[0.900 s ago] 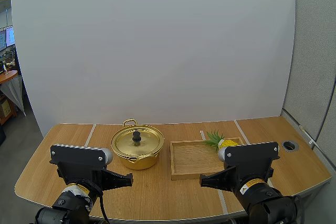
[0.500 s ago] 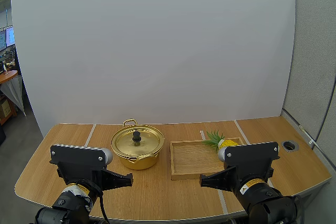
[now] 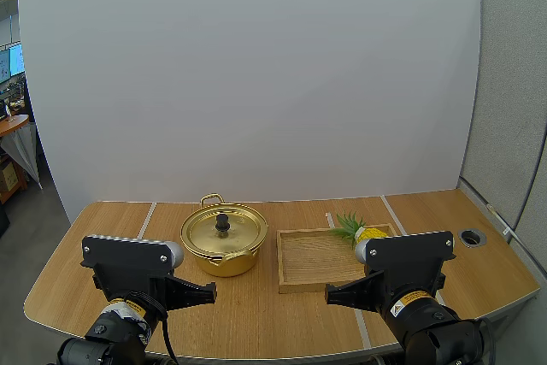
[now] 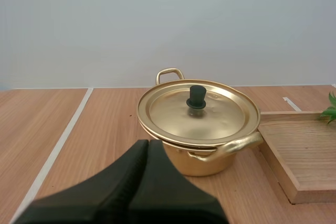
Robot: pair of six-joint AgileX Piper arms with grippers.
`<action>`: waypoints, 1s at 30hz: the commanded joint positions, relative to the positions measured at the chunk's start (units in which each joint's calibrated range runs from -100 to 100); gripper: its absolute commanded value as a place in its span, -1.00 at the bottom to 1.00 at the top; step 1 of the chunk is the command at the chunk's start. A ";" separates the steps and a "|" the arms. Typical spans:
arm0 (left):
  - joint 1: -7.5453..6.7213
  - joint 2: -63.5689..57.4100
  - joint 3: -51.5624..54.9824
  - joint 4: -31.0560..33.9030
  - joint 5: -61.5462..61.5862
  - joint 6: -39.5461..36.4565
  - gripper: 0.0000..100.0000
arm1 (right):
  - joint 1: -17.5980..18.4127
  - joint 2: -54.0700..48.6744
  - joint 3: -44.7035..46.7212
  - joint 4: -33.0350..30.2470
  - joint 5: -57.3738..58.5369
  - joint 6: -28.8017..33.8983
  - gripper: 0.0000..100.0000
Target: Open the pot, put the pineapple inside, and close it
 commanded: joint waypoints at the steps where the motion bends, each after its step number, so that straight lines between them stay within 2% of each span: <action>1: 0.08 -0.18 0.00 0.52 -1.36 -0.62 -1.00 | -0.18 -0.39 0.00 -0.01 -0.62 -0.14 -1.00; 13: 0.08 -0.18 0.00 0.52 -1.36 -0.62 -1.00 | -0.18 -0.39 0.00 -0.01 -0.62 -0.14 -1.00; 23: 0.08 -0.18 0.00 0.36 -1.36 -0.75 -1.00 | -0.18 -0.39 0.00 3.93 -0.62 -0.14 -1.00; 30: 0.08 -0.18 -1.33 1.19 1.94 -0.53 -1.00 | -0.18 -0.39 0.00 1.59 0.96 -0.24 -1.00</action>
